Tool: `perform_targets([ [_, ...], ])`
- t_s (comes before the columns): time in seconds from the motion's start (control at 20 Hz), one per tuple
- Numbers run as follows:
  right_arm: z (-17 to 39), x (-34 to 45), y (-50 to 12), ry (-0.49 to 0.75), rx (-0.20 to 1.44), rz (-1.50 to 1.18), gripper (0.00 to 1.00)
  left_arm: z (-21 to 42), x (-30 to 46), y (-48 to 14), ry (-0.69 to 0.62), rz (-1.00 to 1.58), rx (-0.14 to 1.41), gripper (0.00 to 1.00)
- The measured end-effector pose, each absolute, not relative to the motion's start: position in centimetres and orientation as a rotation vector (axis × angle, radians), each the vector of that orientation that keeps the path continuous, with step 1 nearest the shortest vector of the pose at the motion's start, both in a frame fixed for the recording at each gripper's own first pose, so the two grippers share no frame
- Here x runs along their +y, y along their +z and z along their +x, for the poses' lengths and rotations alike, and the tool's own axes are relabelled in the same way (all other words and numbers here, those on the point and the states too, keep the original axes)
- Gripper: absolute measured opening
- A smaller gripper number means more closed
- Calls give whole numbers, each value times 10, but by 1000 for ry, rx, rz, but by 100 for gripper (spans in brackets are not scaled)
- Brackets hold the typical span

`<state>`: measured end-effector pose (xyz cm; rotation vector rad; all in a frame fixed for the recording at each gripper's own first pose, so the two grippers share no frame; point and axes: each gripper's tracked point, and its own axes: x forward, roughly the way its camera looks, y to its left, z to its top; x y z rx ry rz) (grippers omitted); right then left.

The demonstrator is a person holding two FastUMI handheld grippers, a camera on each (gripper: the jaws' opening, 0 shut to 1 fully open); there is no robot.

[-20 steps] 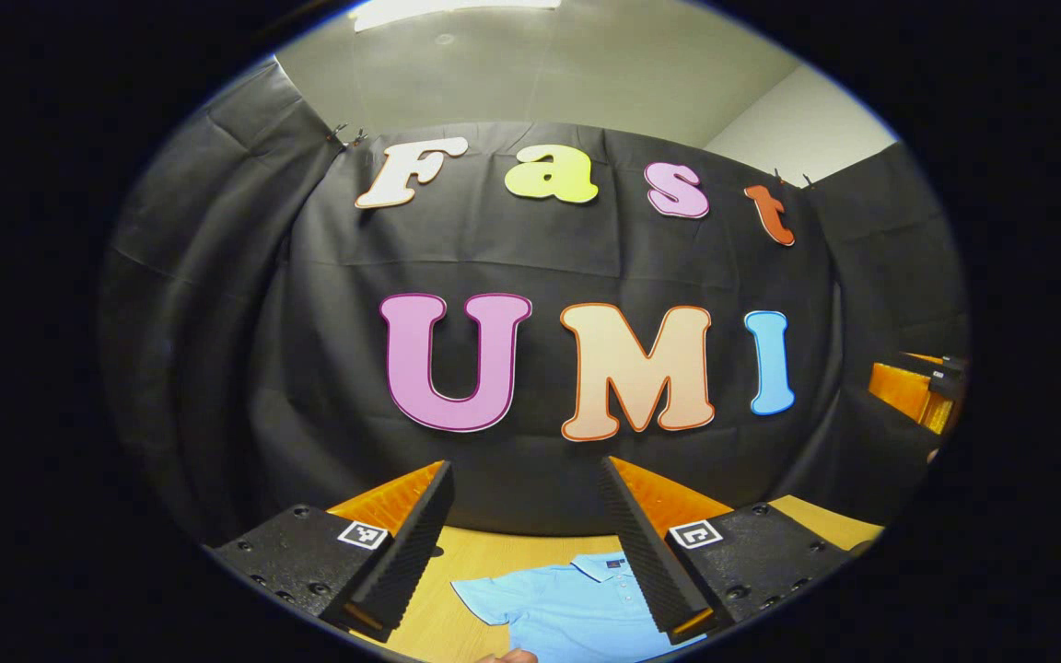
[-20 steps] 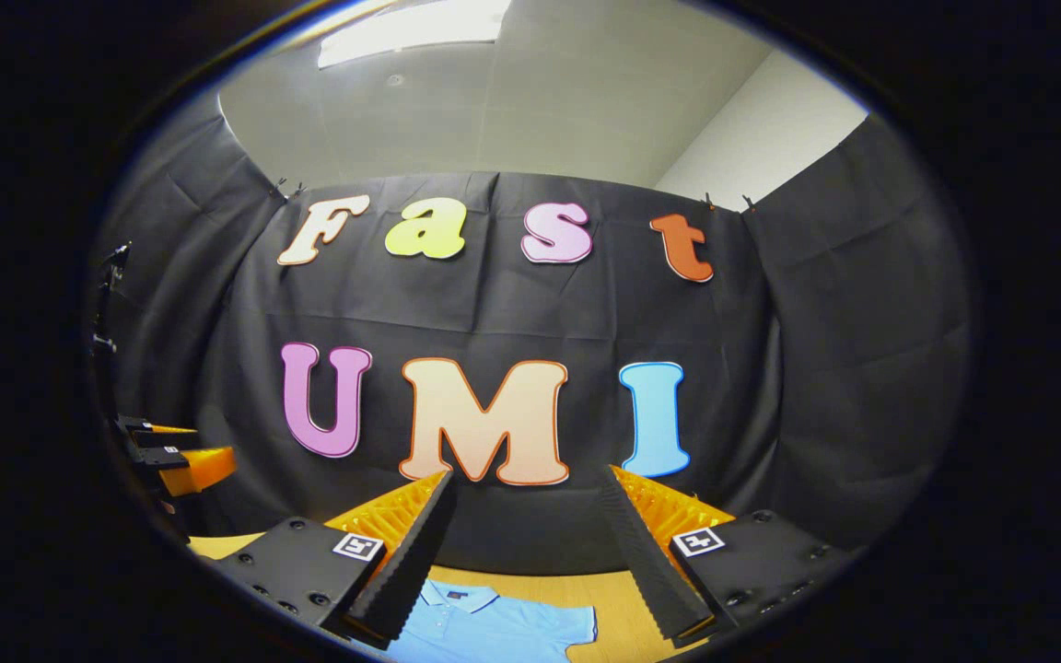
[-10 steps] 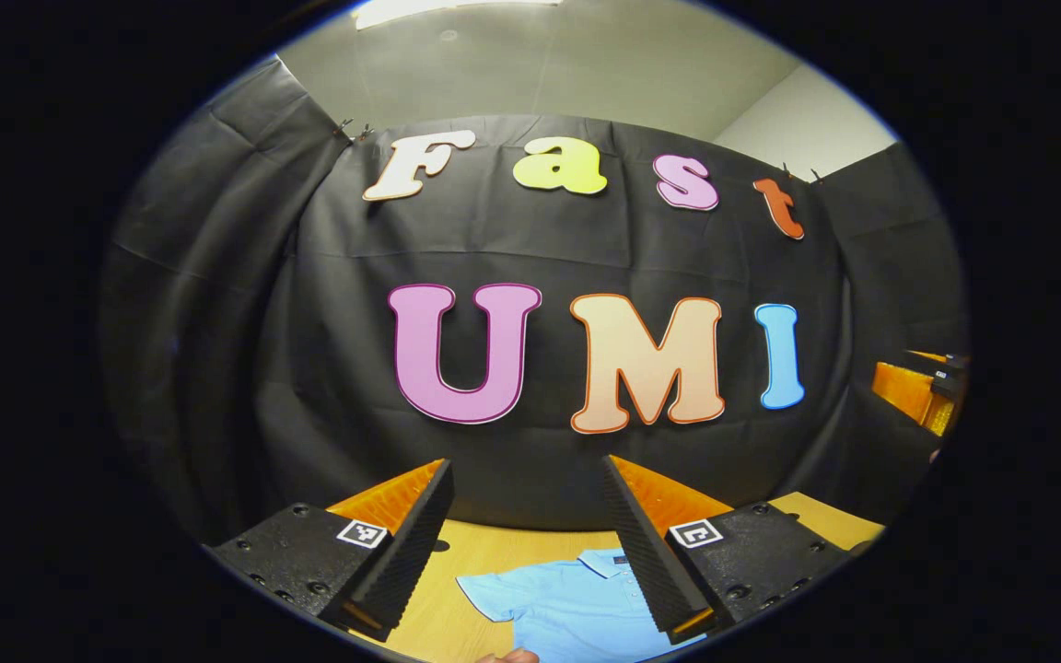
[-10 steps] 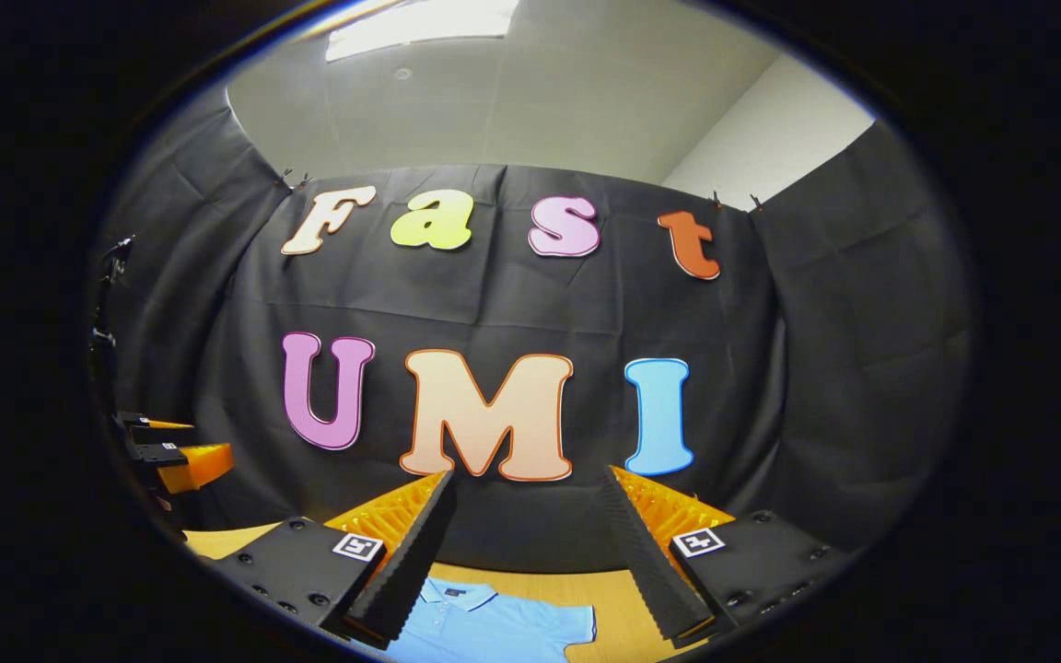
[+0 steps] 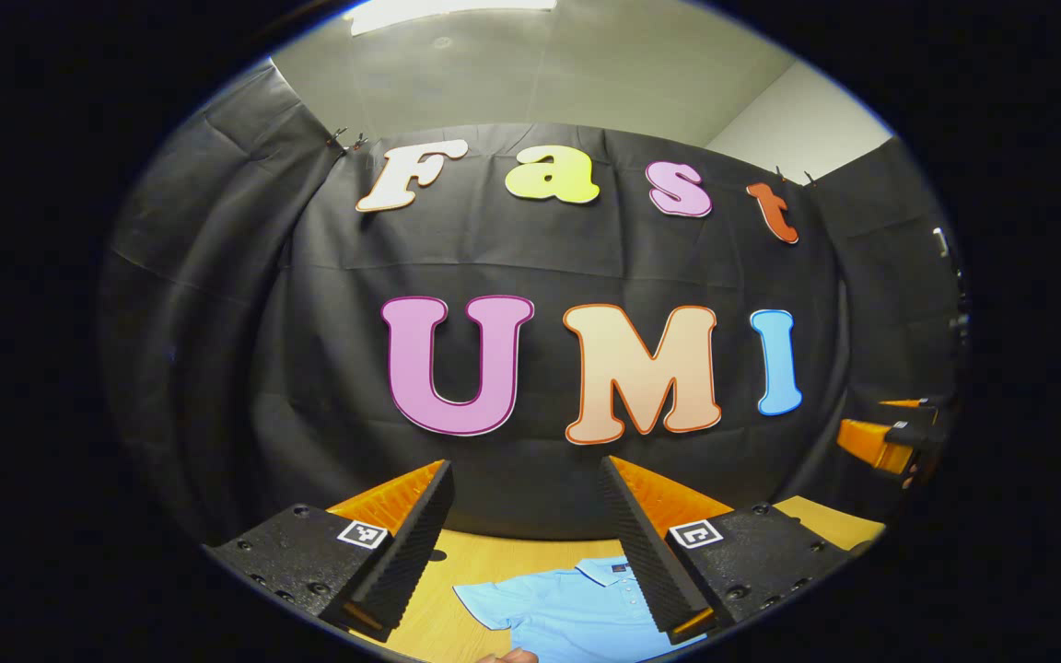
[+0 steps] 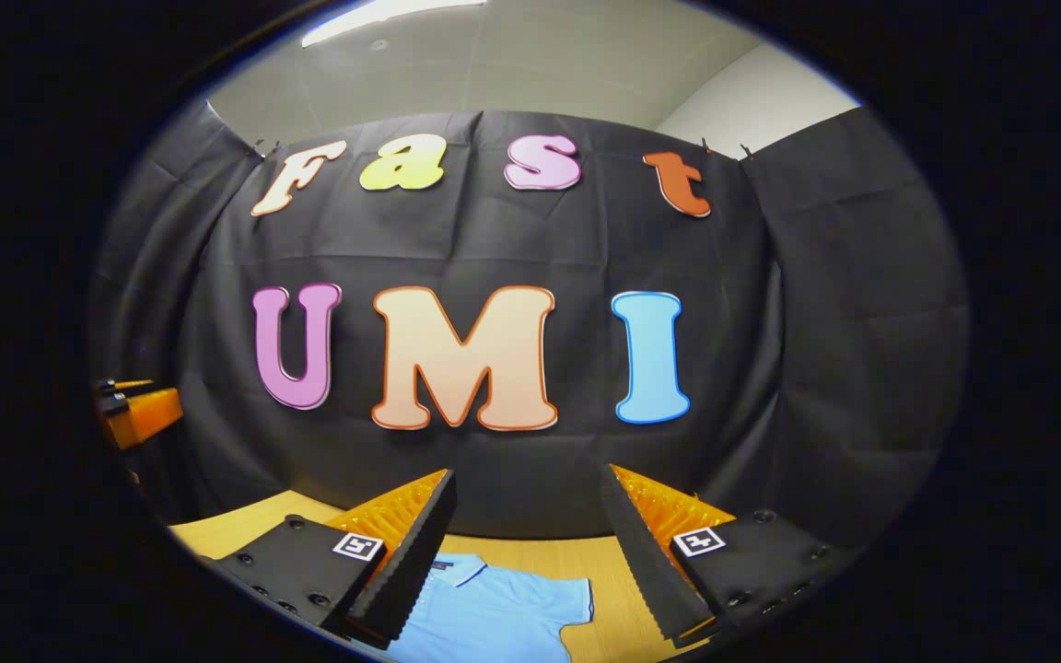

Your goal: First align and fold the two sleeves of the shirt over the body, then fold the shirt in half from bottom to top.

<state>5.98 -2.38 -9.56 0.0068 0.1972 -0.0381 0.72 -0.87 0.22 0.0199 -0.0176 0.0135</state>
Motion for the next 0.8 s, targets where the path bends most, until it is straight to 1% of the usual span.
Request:
perform_targets([
  [0.15,81,-41,-127,-62,239,-4,98,3,-16,4,10,32,-15,94],
  [0.2,88,-45,-137,-67,249,-17,100,1,-17,4,11,33,-14,95],
  [0.25,95,-50,-149,-72,265,-33,98,0,-18,4,12,36,-11,95],
  [0.35,106,-55,-174,-72,304,-51,98,-4,-20,3,15,46,-5,94],
  [0.4,109,-58,-186,-73,317,-56,100,-7,-20,4,19,54,-2,95],
  [0.45,114,-61,-197,-75,335,-62,98,-8,-19,3,26,61,0,94],
  [0.55,122,-65,-225,-69,383,-66,100,-11,-19,5,34,66,1,95],
  [0.6,125,-66,-239,-66,411,-67,98,-12,-19,4,38,66,3,94],
  [0.8,134,-73,-298,-70,514,-79,98,-16,-12,-1,74,91,20,94],
])
